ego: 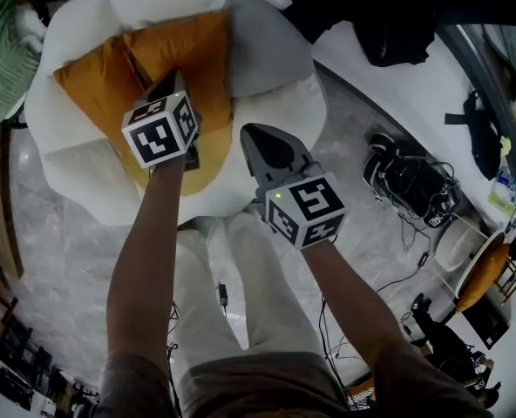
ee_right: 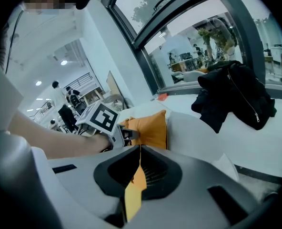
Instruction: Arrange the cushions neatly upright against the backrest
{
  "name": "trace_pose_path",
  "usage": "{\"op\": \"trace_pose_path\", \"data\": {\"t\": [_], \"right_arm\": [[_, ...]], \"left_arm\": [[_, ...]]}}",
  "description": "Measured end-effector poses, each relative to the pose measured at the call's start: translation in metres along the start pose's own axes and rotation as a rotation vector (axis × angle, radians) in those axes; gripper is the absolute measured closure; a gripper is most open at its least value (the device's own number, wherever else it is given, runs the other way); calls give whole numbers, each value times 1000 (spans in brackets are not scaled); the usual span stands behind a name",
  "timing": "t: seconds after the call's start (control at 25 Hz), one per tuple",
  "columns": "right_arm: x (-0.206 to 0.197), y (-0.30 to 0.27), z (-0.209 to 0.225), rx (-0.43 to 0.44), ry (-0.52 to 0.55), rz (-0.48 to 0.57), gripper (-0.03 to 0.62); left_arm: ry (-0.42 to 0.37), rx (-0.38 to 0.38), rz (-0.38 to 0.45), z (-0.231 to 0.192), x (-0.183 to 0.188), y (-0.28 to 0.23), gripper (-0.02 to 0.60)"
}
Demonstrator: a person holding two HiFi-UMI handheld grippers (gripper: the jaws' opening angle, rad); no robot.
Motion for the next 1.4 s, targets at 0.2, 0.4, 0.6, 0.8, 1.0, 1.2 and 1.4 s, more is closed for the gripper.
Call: {"op": "trace_pose_path", "data": {"t": [0.2, 0.4, 0.6, 0.8, 1.0, 1.2, 1.4], "right_arm": [[-1, 4, 1, -13, 5, 0, 572], [5, 12, -2, -27, 8, 7, 572], [15, 25, -13, -32, 15, 11, 572], [28, 42, -40, -39, 10, 9, 572], [44, 61, -72, -22, -2, -7, 572], [66, 73, -107, 1, -9, -15, 572], [89, 85, -143, 23, -14, -8, 572]], "left_arm": [[-7, 9, 17, 0, -1, 1, 563], [-20, -42, -23, 9, -4, 8, 488], [-33, -68, -60, 13, -9, 31, 486], [-47, -81, -73, 14, -6, 72, 486], [-39, -72, -60, 19, 2, 126, 567], [-5, -85, -64, 21, 13, 183, 576], [-9, -117, -48, 25, 32, 241, 575]]}}
Point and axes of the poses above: the fingertips, and each gripper's own axes: y backward along the fingers, z to its right, x out of its top, the point moved 6 cm from there along y, backward along the fingers, and after that the axes turned 3 degrees about -y, right-handed, at the moved point
